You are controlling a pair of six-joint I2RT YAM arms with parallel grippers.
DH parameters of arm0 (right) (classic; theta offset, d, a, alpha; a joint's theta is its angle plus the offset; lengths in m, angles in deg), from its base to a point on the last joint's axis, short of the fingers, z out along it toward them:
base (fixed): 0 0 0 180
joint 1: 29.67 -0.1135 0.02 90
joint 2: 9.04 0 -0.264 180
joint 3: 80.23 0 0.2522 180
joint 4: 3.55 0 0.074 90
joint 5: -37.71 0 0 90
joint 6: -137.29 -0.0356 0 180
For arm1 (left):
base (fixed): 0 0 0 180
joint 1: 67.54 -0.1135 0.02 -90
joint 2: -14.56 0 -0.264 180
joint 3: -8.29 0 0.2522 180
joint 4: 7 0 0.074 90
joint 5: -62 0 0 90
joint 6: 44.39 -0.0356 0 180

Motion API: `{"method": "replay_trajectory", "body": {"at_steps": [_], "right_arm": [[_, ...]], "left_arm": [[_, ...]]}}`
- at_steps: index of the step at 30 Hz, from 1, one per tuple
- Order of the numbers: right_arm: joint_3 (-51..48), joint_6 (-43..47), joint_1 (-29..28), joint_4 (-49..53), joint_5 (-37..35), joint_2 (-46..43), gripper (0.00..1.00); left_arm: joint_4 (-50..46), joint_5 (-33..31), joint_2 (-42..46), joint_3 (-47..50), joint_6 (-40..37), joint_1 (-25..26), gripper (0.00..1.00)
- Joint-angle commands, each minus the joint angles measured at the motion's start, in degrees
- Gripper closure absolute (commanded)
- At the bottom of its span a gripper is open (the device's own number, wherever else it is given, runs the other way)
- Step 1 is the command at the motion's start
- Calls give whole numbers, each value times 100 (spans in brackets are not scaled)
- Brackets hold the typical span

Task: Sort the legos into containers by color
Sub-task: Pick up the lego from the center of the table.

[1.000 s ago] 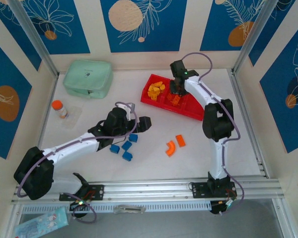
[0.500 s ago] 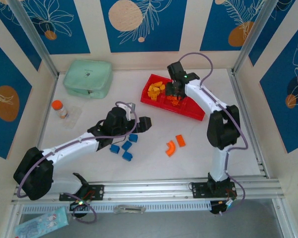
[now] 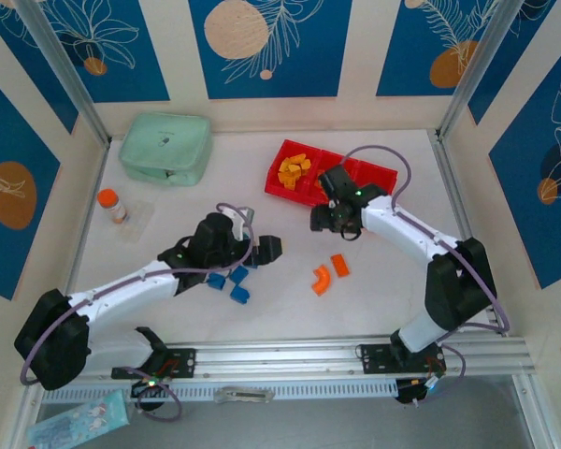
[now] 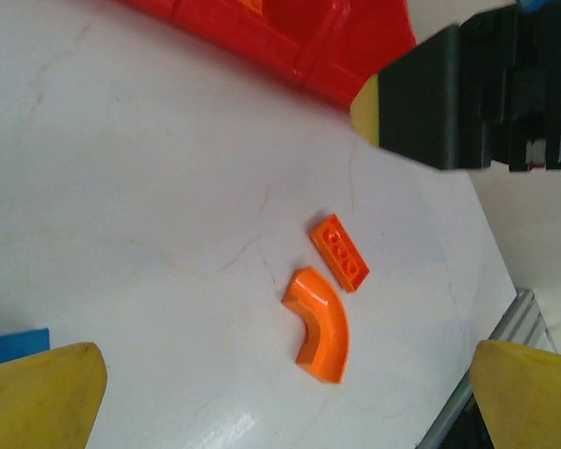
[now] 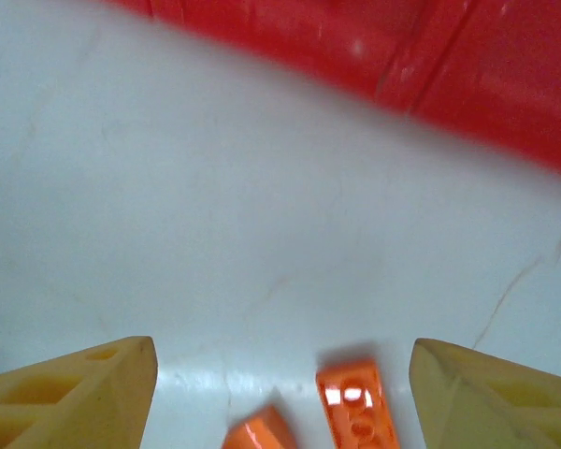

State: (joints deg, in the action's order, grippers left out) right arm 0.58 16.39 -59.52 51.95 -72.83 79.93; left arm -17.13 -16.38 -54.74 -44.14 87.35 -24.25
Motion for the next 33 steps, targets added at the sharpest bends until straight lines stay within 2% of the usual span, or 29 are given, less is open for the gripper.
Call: {"method": "replay_trajectory", "body": {"at_steps": [1, 8, 15, 27, 33], "right_arm": [[-306, -301, -124, 383, 140, -159, 27], [-1145, -628, -206, 451, 180, -520, 24], [-1451, -722, -197, 478, 346, -390, 24], [-1613, -623, -24, 31, 387, 113, 30], [-1495, -559, 93, -16, 430, 322, 37]], "left_arm": [[124, 123, 94, 135, 51, 157, 1], [636, -188, 71, 448, 435, 491, 1], [856, -305, -116, 478, 546, 607, 1], [875, -326, -255, 402, 537, 639, 1], [884, -310, -300, 361, 529, 639, 1]]}}
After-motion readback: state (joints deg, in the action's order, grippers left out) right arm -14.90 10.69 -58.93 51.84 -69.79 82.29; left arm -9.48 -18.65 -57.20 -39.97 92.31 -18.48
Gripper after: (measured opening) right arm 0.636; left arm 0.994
